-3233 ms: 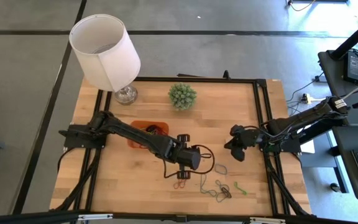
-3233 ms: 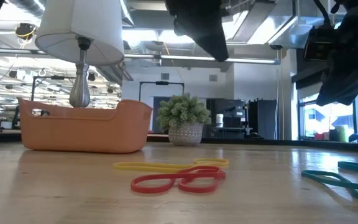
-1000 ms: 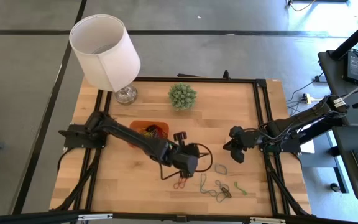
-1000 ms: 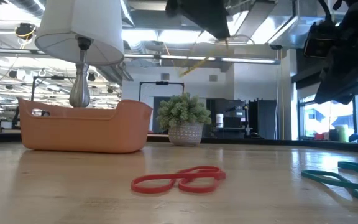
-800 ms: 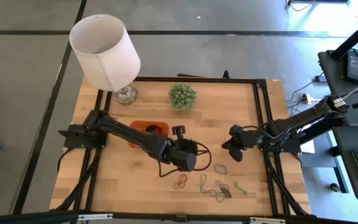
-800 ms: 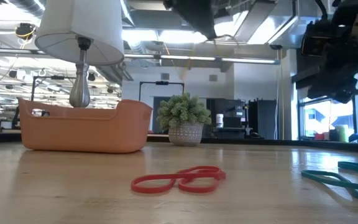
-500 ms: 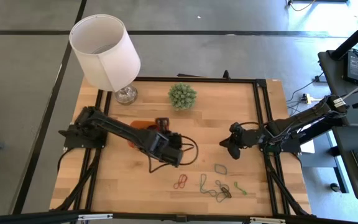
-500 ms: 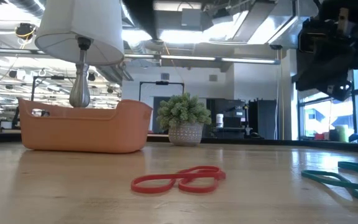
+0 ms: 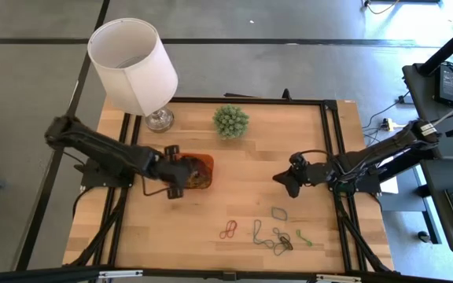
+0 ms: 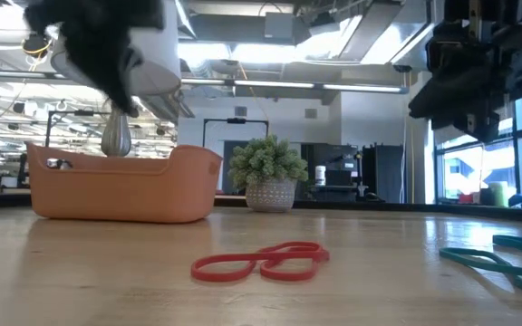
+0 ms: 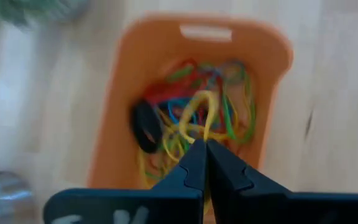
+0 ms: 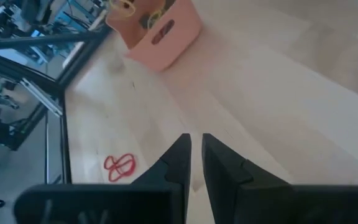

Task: Pick and place rubber bands into bin
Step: Put the yellow rubber band into the orange bin, then put the blue rubber band into the orange bin

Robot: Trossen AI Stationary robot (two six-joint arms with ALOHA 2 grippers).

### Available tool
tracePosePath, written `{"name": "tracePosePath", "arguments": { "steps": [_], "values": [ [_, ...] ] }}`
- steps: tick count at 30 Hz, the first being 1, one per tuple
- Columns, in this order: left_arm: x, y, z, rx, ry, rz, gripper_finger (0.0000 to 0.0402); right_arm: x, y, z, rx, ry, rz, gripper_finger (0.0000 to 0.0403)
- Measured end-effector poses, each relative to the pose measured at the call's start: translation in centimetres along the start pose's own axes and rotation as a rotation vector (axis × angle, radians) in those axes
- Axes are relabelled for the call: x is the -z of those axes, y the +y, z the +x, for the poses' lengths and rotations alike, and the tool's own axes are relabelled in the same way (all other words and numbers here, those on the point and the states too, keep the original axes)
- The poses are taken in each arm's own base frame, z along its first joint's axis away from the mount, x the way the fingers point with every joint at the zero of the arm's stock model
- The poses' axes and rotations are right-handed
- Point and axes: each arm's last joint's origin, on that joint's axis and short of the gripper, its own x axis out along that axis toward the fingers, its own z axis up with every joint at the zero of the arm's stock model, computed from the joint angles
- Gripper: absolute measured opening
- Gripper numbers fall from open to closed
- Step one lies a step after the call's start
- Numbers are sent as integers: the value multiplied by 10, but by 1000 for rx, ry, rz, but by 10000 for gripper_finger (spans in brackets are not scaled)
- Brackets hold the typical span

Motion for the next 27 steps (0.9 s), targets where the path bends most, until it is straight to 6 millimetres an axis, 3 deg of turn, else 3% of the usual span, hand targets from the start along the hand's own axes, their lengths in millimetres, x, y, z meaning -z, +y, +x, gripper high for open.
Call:
{"name": "tracePosePath", "arguments": {
  "steps": [5, 10, 20, 27],
  "values": [
    [37, 23, 22, 128, -33, -74, 2, 5, 0, 10, 24, 17, -12, 44],
    [56, 39, 34, 179, -58, -124, 2, 10, 2, 23, 19, 16, 29, 44],
    [60, 45, 37, 155, -52, -98, 53, 19, 8, 53, -42, -21, 69, 44],
    [60, 45, 37, 156, -52, -96, 96, 23, 6, 61, -37, -17, 65, 44]
  ]
}}
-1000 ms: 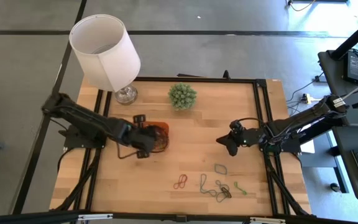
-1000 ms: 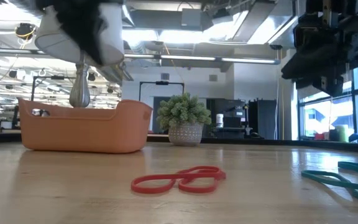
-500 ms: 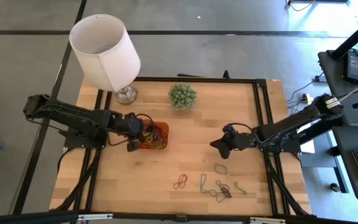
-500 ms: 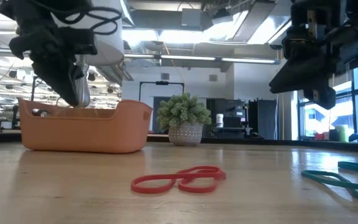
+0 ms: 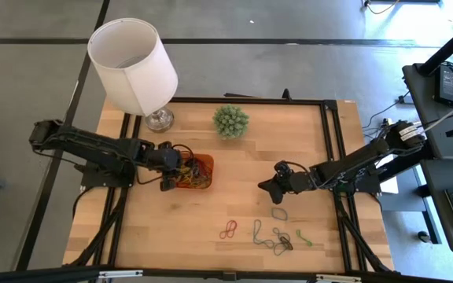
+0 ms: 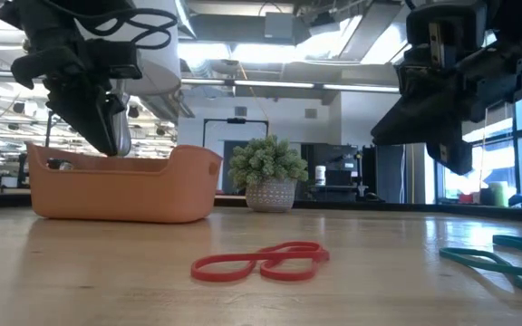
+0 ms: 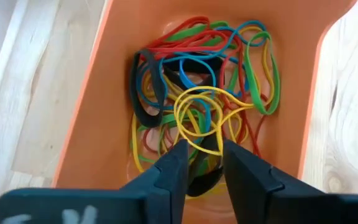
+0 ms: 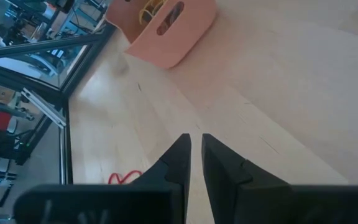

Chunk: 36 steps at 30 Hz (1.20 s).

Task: Pick and place rubber bands into bin
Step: Put the blue rubber band into the orange bin

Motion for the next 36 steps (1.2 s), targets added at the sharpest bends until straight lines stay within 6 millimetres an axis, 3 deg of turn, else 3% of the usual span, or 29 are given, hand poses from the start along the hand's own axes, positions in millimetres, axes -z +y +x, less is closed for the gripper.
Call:
{"name": "tracePosePath", "arguments": {
  "steps": [17, 21, 25, 28, 36],
  "values": [
    [-36, -6, -24, 71, -175, -230, 84, 0, 0, 0, 3, 2, -35, 44],
    [-38, -6, -25, 89, -193, -350, 85, 0, 4, 0, -12, 12, -84, 18],
    [-39, -7, -25, 101, -200, -423, 86, -1, 27, -1, -34, 48, -160, 6],
    [-39, -7, -25, 101, -199, -426, 86, -4, 49, -5, 48, 133, -240, 3],
    [-38, -8, -26, 83, -206, -229, 74, -12, 108, -20, 314, 315, -215, 2]
  ]
}}
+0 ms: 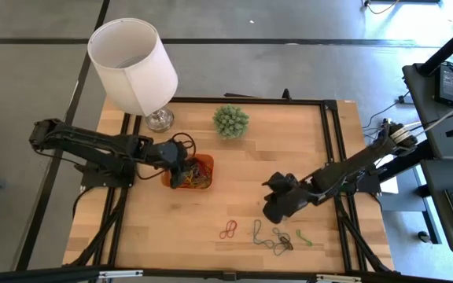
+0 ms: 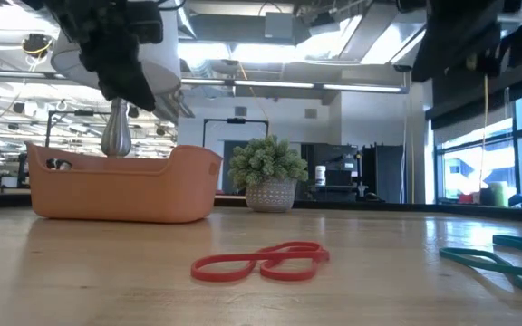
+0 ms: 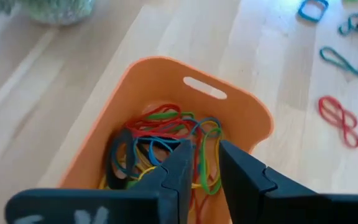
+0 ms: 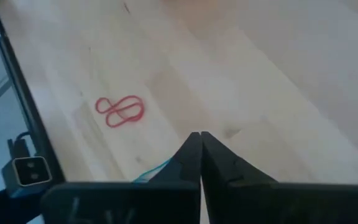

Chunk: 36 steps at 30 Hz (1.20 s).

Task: Pick and place rubber bands into bin
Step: Put the blue rubber band into the orange bin

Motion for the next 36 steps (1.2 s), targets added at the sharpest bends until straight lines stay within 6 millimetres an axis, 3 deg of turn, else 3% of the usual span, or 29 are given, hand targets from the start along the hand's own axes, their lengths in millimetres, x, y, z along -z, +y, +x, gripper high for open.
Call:
{"name": "tracePosePath", "arguments": {
  "steps": [6, 15, 22, 31, 36],
  "values": [
    [3, -6, -19, 6, -85, 155, 48, 1, 42, 13, 54, 118, 48, 1],
    [23, -4, -58, 62, -242, 280, 3, 16, 83, 68, 284, 339, 254, 2],
    [26, -6, -73, 134, -289, 327, 1, 30, 81, 102, 424, 353, 417, 29],
    [33, -2, -71, 106, -217, 349, 4, 33, 67, 132, 551, 345, 500, 85],
    [34, -3, -71, 156, -194, 354, 1, 37, 65, 141, 570, 349, 501, 97]
  ]
}}
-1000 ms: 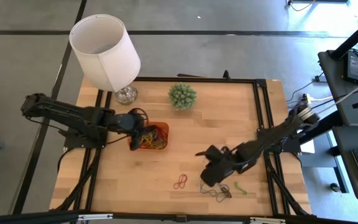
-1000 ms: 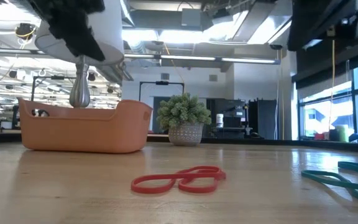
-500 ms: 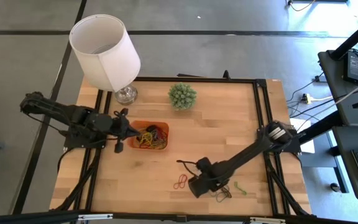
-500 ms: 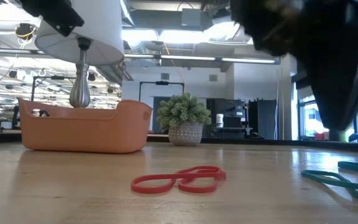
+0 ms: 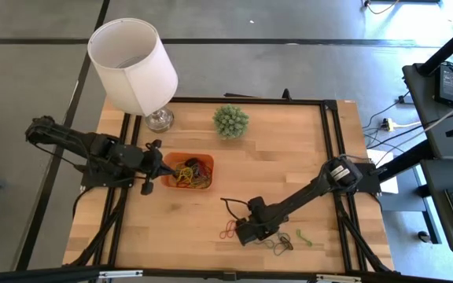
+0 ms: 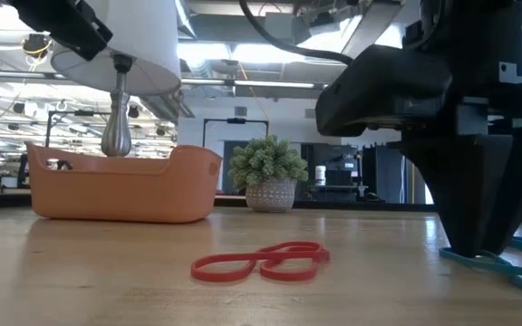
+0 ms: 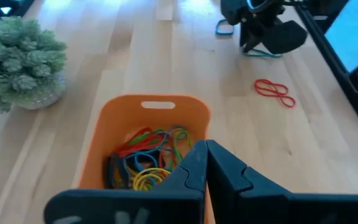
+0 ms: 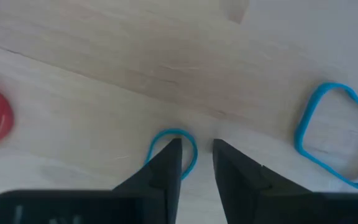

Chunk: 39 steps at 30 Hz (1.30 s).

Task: Pick and place rubber bands into bin
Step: Put the blue rubber band into the orange bin

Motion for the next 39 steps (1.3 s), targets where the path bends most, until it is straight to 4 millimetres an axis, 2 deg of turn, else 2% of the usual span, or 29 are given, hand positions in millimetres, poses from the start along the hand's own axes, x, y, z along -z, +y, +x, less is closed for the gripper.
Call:
{"name": "tracePosePath", "arguments": {
  "steps": [3, 8, 14, 20, 26, 29, 33, 39],
  "values": [
    [0, 0, 0, 7, 2, -14, 4, 0, 1, 1, -2, 1, -4, 86],
    [0, -1, 0, 32, 7, -26, 4, 0, 1, 2, 0, 1, -10, 13],
    [0, -2, 0, 55, 12, -26, 5, -1, -1, -5, -15, -15, -8, 7],
    [-1, -1, 0, 44, -1, -27, 31, -9, -8, -53, -79, -136, 2, 6],
    [-12, -3, 3, 43, -98, -46, 92, -21, -15, -107, -147, -358, -23, 3],
    [-20, -3, 6, -23, -178, -65, 123, -31, -18, -128, -148, -433, -78, 2],
    [-32, -4, 16, -149, -277, -89, 149, -48, -25, -158, -171, -472, -187, 2],
    [-45, -13, 44, -138, -322, 23, 151, -82, -55, -185, -160, -539, -307, 1]
  ]
}}
